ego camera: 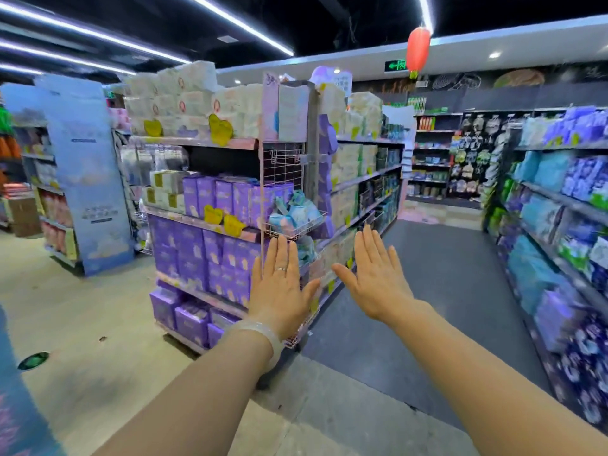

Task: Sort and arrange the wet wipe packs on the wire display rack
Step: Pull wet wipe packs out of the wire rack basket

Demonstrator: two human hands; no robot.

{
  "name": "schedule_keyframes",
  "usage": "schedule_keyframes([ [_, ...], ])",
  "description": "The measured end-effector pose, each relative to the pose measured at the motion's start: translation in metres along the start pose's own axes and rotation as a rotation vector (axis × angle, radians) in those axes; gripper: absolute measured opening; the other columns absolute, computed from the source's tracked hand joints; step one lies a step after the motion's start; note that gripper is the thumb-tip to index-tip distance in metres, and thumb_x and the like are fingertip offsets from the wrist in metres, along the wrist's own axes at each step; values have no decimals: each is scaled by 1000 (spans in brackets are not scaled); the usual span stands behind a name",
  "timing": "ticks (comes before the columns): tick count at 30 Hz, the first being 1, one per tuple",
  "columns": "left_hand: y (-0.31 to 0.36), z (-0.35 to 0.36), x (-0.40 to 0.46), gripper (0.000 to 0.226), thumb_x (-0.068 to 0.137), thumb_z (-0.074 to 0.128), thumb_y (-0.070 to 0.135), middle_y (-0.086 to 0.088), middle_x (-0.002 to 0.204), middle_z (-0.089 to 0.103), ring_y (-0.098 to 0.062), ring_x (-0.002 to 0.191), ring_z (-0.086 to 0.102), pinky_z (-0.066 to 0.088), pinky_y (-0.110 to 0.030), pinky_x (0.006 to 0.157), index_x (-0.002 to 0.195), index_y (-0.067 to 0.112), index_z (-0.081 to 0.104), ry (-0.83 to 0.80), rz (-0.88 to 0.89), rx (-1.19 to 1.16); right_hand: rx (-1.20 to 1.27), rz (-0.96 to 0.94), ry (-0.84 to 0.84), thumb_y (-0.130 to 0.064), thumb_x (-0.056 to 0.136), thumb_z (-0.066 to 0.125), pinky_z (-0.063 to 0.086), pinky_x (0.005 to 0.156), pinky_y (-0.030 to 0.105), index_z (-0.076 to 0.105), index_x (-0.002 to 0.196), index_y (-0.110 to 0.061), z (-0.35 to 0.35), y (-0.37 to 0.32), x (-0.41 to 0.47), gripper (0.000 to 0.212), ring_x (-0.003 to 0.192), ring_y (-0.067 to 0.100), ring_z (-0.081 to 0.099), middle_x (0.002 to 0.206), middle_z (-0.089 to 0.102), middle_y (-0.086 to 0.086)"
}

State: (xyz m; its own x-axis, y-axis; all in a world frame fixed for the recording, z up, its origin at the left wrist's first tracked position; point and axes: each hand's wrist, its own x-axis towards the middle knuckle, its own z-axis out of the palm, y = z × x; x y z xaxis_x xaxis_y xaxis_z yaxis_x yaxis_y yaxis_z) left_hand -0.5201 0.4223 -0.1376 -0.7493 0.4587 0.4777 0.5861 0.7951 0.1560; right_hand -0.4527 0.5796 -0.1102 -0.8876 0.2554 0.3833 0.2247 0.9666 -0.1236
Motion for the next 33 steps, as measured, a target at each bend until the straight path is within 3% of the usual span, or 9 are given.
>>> schedule_keyframes([
  [8, -2, 150, 177, 77, 93, 20, 55, -6, 158, -22, -21, 145, -21, -10, -42, 117, 148, 12, -13, -50, -79, -18, 76, -91, -57, -63, 88, 13, -11, 116, 37, -14, 145, -15, 114, 109, 191, 79, 142, 14, -21, 155, -22, 1],
  [13, -12, 224, 295, 79, 94, 34, 47, -7, 158, -21, -23, 146, -19, -8, -41, 118, 148, 13, -12, -88, -207, 1, 120, -160, -129, -63, 88, 14, -11, 115, 37, -12, 146, -15, 183, 166, 326, 79, 143, 15, -19, 156, -19, 2],
  [17, -33, 265, 368, 83, 92, 43, 42, -8, 158, -20, -23, 146, -18, -5, -40, 118, 149, 12, -10, -113, -322, 13, 166, -205, -209, -62, 89, 21, -8, 116, 39, -11, 146, -14, 233, 185, 422, 81, 144, 17, -17, 156, -19, 3],
  [23, -83, 314, 472, 85, 90, 43, 51, -11, 160, -8, -24, 148, -9, -2, -41, 119, 150, 9, 0, -75, -457, 5, 223, -332, -245, -61, 87, 37, 0, 117, 44, -7, 147, -13, 302, 181, 544, 89, 145, 22, -11, 158, -12, 8],
  [26, -106, 326, 524, 83, 89, 45, 52, -13, 160, 6, -26, 147, 5, 8, -43, 120, 149, 8, 7, -42, -494, 41, 234, -388, -254, -56, 84, 49, 13, 117, 43, 0, 147, -8, 320, 178, 605, 92, 145, 27, 5, 157, 5, 13],
  [28, -120, 329, 553, 80, 87, 48, 51, -16, 152, 28, -29, 140, 26, 21, -46, 115, 145, 5, 17, -30, -514, 59, 303, -386, -284, -54, 80, 57, 27, 110, 40, 11, 145, -7, 326, 175, 646, 93, 138, 30, 25, 151, 24, 16],
  [30, -133, 332, 576, 74, 85, 53, 51, -18, 129, 53, -32, 123, 48, 37, -44, 102, 137, 4, 30, -4, -581, 6, 385, -362, -346, -55, 77, 61, 35, 102, 38, 18, 144, -9, 330, 171, 682, 92, 131, 31, 37, 144, 36, 17],
  [33, -145, 337, 600, 66, 82, 55, 55, -16, 112, 63, -33, 108, 58, 43, -38, 85, 122, 4, 42, -32, -730, 11, 452, -352, -486, -61, 74, 60, 40, 98, 36, 20, 144, -14, 338, 160, 716, 94, 126, 30, 44, 143, 41, 13],
])
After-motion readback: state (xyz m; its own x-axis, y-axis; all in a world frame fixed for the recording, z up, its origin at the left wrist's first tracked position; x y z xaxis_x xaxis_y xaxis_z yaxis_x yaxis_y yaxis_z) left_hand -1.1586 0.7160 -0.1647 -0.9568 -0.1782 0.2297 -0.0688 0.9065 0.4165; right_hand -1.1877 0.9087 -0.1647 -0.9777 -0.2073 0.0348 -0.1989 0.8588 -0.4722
